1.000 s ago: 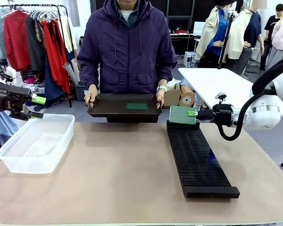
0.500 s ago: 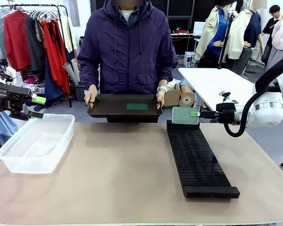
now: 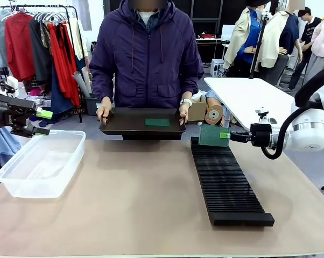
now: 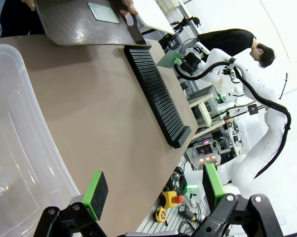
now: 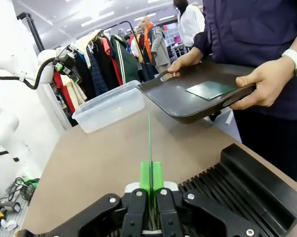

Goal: Sort PCBs into racks and boxes based on the side picked up.
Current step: If the short side of the Blank PCB is picked up, insert it into the PCB Rack ; if the long side is picked up, place it in the Organizing box.

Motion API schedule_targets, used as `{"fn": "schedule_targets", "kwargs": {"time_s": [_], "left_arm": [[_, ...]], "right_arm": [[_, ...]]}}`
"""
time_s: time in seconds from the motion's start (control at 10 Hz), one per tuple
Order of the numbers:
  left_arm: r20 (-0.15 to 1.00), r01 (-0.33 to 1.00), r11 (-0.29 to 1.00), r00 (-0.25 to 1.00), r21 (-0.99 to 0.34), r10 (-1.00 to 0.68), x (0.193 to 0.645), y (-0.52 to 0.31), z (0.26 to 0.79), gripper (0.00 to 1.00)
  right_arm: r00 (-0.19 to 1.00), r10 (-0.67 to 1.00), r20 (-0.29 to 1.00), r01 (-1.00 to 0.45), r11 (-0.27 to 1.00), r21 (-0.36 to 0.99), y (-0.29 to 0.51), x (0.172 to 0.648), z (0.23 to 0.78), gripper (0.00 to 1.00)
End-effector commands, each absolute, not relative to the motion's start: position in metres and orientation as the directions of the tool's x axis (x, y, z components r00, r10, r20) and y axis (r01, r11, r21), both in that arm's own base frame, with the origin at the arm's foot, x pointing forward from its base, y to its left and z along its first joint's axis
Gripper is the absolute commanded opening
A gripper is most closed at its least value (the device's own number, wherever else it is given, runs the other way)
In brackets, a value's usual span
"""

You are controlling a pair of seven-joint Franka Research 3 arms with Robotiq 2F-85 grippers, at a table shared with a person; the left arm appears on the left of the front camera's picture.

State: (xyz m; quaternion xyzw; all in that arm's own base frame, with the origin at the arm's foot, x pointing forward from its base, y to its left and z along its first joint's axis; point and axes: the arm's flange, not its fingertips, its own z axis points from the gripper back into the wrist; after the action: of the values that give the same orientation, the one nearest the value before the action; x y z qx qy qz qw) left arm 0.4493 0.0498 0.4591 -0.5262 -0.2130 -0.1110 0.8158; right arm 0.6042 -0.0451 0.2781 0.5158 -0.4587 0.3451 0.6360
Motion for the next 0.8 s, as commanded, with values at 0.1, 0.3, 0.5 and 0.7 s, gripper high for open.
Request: {"fn": "schedule_targets", "kwargs": {"time_s": [0.1, 0.3, 0.5, 0.7], "left_arm": [[0.465, 0.405, 0.423, 0.884, -0.811, 0.044, 0.4490, 0.0505, 0.4604, 1.00], [0.465, 0.405, 0.423, 0.884, -0.811, 0.044, 0.4490, 0.0505, 0.4604, 1.00], [0.465, 0.405, 0.423, 0.884, -0.811, 0.044, 0.4490, 0.0505, 0.4604, 1.00], [0.465, 0.405, 0.423, 0.884, -0.811, 0.044, 0.4490, 0.0505, 0.4604, 1.00]], "right_arm": [[0.367, -0.038, 0.929, -0.892, 0.268, 0.363, -0.0421, 0.6010, 0.2684, 0.00], [0.340, -0.035, 0.940, -0.911, 0.236, 0.338, -0.0455, 0.6034, 0.2741, 0.00], [0.340, -0.035, 0.940, -0.911, 0.236, 0.338, -0.0455, 0.6034, 0.2741, 0.00], [0.340, -0.035, 0.940, -0.911, 0.236, 0.338, -0.0455, 0.6034, 0.2741, 0.00]]}}
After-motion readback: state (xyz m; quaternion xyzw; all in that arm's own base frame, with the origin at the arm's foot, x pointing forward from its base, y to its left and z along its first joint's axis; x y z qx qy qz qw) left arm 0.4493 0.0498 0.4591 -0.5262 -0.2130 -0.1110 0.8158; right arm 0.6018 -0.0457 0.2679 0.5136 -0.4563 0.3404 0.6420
